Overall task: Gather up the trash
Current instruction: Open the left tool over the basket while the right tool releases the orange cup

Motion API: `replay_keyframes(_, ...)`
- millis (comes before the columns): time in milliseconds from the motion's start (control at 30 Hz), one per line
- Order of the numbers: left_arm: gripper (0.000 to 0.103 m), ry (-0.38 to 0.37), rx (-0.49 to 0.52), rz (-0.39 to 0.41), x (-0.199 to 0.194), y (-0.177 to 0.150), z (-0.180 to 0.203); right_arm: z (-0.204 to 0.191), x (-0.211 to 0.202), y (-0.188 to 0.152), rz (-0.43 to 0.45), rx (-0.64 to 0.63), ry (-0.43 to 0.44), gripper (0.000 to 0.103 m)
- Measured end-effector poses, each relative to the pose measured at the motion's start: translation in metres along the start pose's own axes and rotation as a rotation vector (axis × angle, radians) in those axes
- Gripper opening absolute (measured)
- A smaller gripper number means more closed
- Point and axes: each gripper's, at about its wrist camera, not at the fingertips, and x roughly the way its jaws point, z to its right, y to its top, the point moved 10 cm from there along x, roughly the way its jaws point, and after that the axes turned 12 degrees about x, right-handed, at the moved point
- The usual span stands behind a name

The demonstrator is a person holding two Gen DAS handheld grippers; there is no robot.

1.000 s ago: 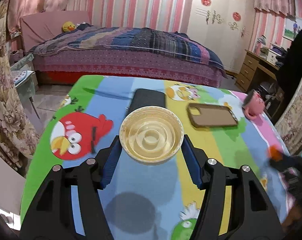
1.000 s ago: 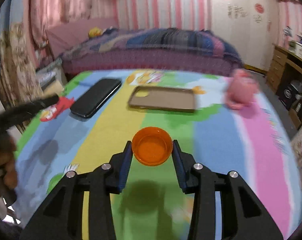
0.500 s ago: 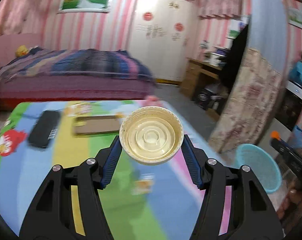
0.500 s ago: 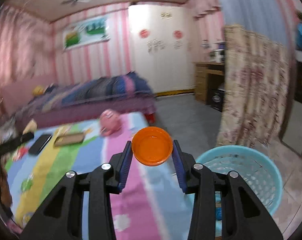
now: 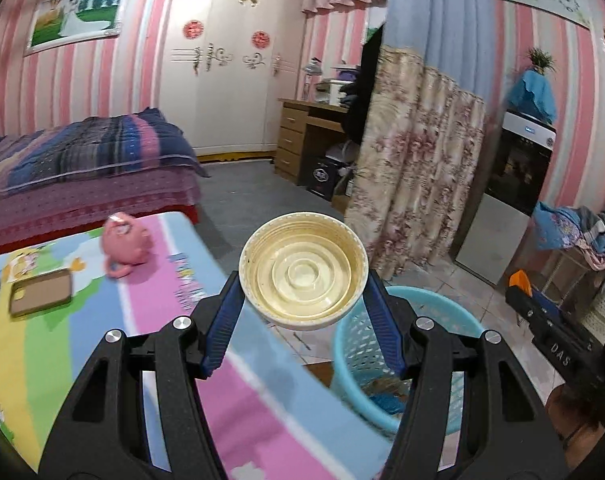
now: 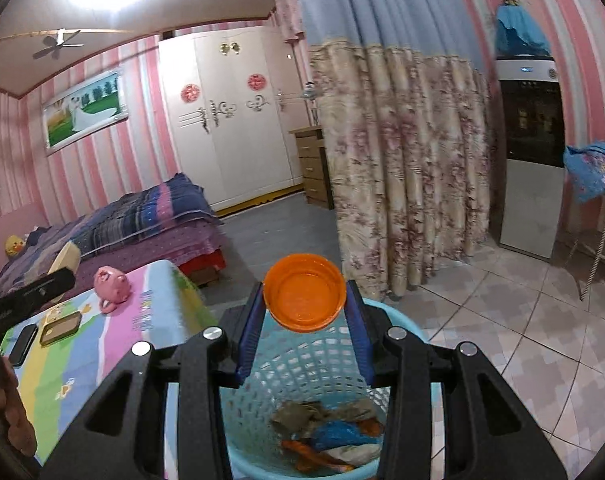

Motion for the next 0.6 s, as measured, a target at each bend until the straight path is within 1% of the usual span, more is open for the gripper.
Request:
replay_keyframes(100, 0.060, -0.019, 0.019, -0.008, 0.008, 0.001, 0.015, 0.010, -0.002, 0.003, 0.004, 0.017, -0.003, 0.040)
replay_keyframes(200, 0.060, -0.029, 0.030, -0.017, 0.011, -0.001, 0.019, 0.009, -0.002, 0.002, -0.001, 0.016, 0.000, 0.040)
replay_keyframes(600, 0.060, -0.030, 0.040, -0.024, 0.009, 0.000, 0.023, 0.008, 0.002, -0.004, -0.022, 0.024, 0.011, 0.040)
